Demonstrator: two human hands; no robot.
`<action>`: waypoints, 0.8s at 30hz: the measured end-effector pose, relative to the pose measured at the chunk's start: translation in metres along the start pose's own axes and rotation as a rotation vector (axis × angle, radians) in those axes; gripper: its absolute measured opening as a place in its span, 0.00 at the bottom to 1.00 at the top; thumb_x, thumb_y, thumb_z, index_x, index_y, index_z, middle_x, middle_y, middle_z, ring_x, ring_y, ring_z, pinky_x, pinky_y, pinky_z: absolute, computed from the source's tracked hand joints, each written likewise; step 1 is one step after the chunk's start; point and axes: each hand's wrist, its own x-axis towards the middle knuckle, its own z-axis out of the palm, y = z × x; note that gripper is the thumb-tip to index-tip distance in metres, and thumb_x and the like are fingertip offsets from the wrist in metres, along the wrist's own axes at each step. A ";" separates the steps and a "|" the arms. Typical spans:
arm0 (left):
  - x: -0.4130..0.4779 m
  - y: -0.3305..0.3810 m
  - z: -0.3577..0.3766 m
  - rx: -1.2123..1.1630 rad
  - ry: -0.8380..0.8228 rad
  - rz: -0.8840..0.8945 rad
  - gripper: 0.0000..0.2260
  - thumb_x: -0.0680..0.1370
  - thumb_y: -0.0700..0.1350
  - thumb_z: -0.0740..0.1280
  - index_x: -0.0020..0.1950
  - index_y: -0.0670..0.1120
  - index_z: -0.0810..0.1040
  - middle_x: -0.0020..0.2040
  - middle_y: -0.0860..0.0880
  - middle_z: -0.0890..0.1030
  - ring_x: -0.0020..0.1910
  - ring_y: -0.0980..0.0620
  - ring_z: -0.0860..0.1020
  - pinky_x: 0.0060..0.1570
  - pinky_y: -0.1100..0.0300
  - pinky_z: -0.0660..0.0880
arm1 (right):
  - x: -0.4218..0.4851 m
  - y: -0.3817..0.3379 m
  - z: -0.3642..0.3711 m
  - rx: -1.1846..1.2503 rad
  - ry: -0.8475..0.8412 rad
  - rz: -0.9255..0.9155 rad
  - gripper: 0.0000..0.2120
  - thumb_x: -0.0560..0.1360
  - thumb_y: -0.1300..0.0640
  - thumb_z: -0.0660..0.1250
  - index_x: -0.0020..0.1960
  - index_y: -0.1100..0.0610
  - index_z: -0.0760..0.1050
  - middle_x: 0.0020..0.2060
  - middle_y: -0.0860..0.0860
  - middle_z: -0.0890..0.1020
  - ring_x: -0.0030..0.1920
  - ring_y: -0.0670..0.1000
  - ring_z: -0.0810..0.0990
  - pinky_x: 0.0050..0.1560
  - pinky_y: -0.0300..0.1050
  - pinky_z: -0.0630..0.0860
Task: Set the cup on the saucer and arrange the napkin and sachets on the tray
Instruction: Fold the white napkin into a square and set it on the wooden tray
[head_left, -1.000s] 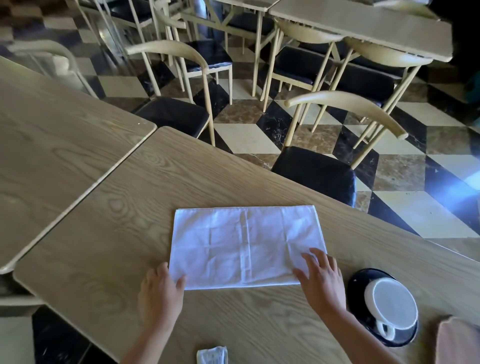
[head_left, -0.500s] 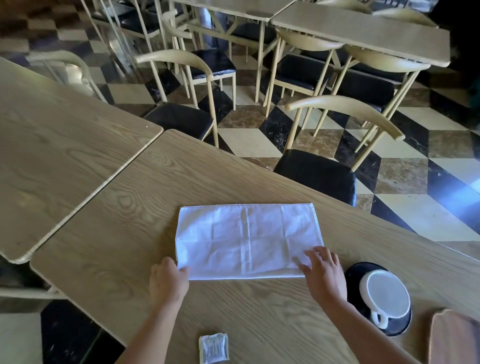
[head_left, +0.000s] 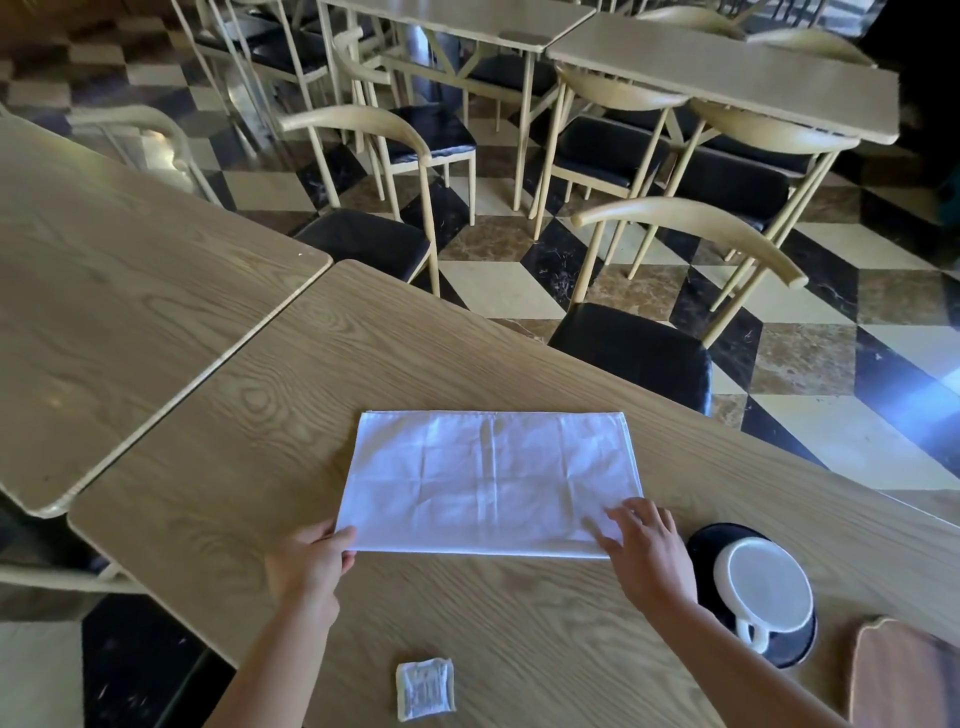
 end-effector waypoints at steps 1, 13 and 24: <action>0.002 -0.001 -0.002 -0.025 0.019 -0.017 0.08 0.70 0.35 0.74 0.48 0.43 0.84 0.39 0.44 0.83 0.34 0.51 0.77 0.30 0.66 0.79 | -0.001 0.000 -0.001 -0.008 -0.010 -0.007 0.15 0.74 0.47 0.70 0.59 0.52 0.79 0.61 0.50 0.76 0.58 0.57 0.74 0.48 0.51 0.78; -0.047 0.020 0.051 -0.023 -0.141 0.418 0.06 0.63 0.44 0.73 0.38 0.49 0.80 0.28 0.55 0.81 0.30 0.56 0.76 0.33 0.62 0.73 | 0.041 -0.073 -0.023 0.509 -0.254 0.160 0.13 0.75 0.55 0.69 0.59 0.54 0.78 0.51 0.53 0.84 0.52 0.54 0.81 0.50 0.46 0.75; -0.103 0.014 0.099 0.483 -0.235 1.071 0.09 0.65 0.34 0.70 0.37 0.47 0.76 0.34 0.53 0.77 0.36 0.50 0.75 0.39 0.54 0.73 | 0.115 -0.188 -0.077 0.552 -0.317 -0.014 0.26 0.64 0.36 0.73 0.53 0.54 0.80 0.44 0.50 0.84 0.41 0.54 0.84 0.40 0.45 0.78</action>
